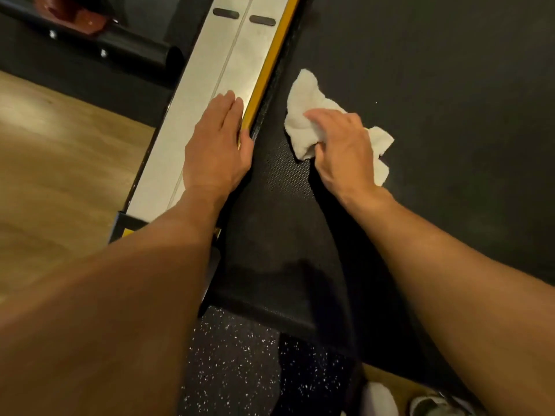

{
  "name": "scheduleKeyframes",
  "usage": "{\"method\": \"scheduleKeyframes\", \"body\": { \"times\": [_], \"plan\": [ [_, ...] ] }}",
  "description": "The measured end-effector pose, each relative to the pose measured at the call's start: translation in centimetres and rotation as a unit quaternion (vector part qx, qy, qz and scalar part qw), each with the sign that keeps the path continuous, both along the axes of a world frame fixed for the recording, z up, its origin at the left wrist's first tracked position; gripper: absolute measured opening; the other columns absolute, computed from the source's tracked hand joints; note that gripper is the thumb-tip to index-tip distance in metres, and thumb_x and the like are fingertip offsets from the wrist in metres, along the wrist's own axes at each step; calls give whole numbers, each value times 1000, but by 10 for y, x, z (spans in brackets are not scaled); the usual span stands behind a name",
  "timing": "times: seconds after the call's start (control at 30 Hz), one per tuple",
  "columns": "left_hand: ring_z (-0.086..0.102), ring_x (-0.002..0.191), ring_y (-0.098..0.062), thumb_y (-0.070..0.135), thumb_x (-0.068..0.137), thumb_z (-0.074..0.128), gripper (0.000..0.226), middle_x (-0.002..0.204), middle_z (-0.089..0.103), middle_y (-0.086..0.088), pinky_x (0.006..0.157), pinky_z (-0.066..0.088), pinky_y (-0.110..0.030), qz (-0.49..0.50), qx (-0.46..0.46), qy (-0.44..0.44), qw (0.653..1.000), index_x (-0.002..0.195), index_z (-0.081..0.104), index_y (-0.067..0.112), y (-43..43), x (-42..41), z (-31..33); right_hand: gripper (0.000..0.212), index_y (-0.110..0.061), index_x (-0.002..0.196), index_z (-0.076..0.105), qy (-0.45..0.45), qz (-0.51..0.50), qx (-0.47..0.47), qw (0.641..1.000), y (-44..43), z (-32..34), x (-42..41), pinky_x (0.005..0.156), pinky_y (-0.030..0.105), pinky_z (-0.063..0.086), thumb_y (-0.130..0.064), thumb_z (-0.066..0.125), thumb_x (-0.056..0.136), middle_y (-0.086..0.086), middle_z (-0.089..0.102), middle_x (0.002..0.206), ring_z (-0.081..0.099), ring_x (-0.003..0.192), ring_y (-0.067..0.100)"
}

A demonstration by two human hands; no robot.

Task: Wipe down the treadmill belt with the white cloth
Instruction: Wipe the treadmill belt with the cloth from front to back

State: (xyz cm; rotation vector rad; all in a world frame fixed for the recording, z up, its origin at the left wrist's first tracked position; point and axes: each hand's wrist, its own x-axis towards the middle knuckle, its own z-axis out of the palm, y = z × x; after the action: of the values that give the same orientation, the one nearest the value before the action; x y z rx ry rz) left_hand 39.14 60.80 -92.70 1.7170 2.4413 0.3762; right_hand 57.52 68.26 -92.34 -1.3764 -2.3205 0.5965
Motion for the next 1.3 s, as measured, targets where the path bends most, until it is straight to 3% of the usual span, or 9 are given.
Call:
{"method": "scheduleKeyframes", "body": {
  "times": [0.17,0.33,0.53,0.77,0.87,0.93,1.13,1.23,1.3],
  "plan": [
    [30,143,-20,42,97,46,57,154,32,-1,111,32,-36,-5,-17,8,1000,148,33,19,0,2,4,52,-18,118,63,40,100,-17,994,-57,0,20,84,41,46,1,51,71,-1,65,116,54,94,27],
    [35,140,-22,40,96,49,56,152,35,-2,109,34,-37,-11,2,-1,1000,146,35,18,-1,1,1,48,-21,123,60,26,-22,24,999,-4,0,13,85,45,45,-2,52,80,-1,62,118,50,96,28],
    [35,139,-22,38,97,45,55,152,36,-4,108,35,-39,-22,24,37,999,147,36,15,1,-1,-6,47,-25,119,59,5,-34,104,994,-26,-33,2,76,40,42,-17,42,77,-9,62,117,51,94,22],
    [33,140,-22,36,98,45,53,154,34,-4,110,33,-44,-15,25,44,999,146,37,16,3,-1,-9,46,-25,125,58,35,126,33,991,-65,-17,15,85,37,44,-7,52,83,-3,62,119,48,98,21],
    [32,141,-24,33,99,45,52,154,34,-4,111,32,-45,-26,20,43,999,147,37,15,2,-1,-9,48,-20,123,60,83,47,39,995,-40,-12,29,86,44,46,-5,49,79,2,63,115,51,99,28],
    [33,140,-24,33,99,46,52,154,35,-4,110,33,-45,-29,18,41,999,147,37,17,0,0,-9,47,-21,125,59,53,-21,37,998,-25,-11,34,89,47,44,-4,50,82,4,62,118,49,101,31],
    [34,139,-22,26,98,46,50,153,35,-3,111,34,-42,-32,11,33,999,146,38,17,-7,5,-5,52,-32,124,59,36,58,-47,997,-86,-3,31,90,41,46,-4,50,82,1,62,115,50,106,24],
    [33,140,-23,21,98,48,51,153,34,-5,114,30,-40,-27,12,8,1000,147,37,14,-11,9,-6,56,-33,125,58,91,-28,-61,994,-56,4,34,91,41,47,-2,47,80,1,65,115,55,106,25],
    [35,139,-24,18,97,49,50,153,35,-4,115,29,-40,-21,20,-3,1000,146,39,13,-15,10,-6,54,-32,126,57,72,-93,-24,993,-37,2,42,91,40,43,-3,46,82,2,63,117,51,108,26]
  ]
}}
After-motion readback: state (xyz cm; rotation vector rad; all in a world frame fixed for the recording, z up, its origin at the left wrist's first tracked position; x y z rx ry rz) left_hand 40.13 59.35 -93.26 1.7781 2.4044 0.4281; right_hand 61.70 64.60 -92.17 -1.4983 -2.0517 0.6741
